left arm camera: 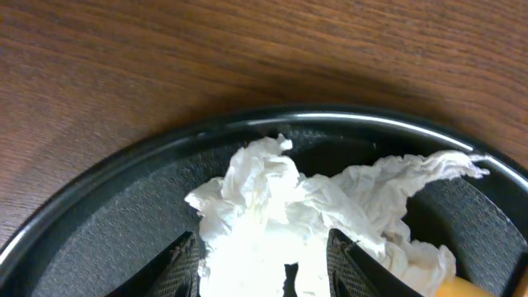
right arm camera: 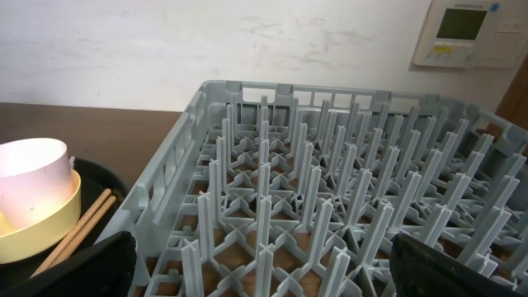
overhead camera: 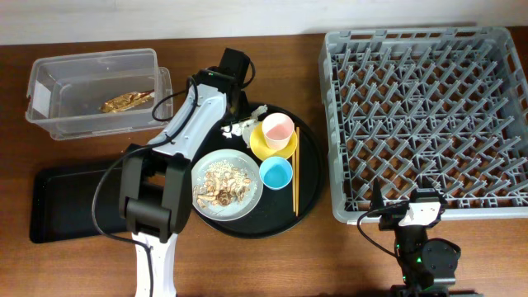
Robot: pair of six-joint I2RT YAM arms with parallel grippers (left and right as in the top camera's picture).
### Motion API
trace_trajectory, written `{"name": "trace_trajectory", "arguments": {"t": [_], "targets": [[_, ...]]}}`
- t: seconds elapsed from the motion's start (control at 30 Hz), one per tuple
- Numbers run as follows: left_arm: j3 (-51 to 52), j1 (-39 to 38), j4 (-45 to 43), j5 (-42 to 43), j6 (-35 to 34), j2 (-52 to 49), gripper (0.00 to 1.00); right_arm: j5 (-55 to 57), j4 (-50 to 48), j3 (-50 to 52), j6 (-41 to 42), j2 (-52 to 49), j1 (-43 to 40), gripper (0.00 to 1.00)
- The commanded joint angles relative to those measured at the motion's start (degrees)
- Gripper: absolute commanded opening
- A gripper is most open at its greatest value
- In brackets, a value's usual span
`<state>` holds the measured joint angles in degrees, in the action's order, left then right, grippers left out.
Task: Sort waste into correct bins and load items into the dishwasher rack
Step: 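Move the left gripper back to the white tissue on the tray, then grasp the tissue, carry it left and release into the clear bin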
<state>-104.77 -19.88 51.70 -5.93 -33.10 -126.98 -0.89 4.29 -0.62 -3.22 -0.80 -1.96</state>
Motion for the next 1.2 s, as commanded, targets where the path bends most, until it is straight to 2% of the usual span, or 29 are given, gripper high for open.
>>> {"name": "trace_trajectory", "arguments": {"t": [0.0,0.2,0.33,0.63,0.7,0.83,1.07,1.17], "targets": [[-0.26,0.96,0.44,1.64,-0.74,0.26,0.49,0.7,0.31,0.31,0.07,0.48,-0.37,0.98],[-0.22,2.75,0.87,1.75,-0.74,-0.72,0.49,0.72,0.31,0.31,0.04,0.48,-0.37,0.98],[-0.22,3.43,1.31,2.8,-0.28,-0.83,0.36,0.72,0.31,0.31,0.04,0.48,-0.37,0.98],[-0.22,3.17,1.44,6.25,-0.09,-3.5,0.36,0.72,0.31,0.31,0.04,0.48,-0.37,0.98],[-0.35,3.17,1.44,6.23,-0.07,-3.41,0.28,0.72,0.31,0.31,0.04,0.48,-0.37,0.98],[-2.29,3.17,2.93,6.21,-0.07,-1.86,0.03,0.72,0.31,0.31,0.04,0.48,-0.37,0.98],[-7.93,3.67,5.84,6.21,1.42,7.19,0.01,0.72,0.31,0.31,0.04,0.48,-0.37,0.98],[-8.11,6.49,5.88,6.27,1.18,11.43,0.01,0.72,0.31,0.31,0.04,0.48,-0.37,0.98]]}}
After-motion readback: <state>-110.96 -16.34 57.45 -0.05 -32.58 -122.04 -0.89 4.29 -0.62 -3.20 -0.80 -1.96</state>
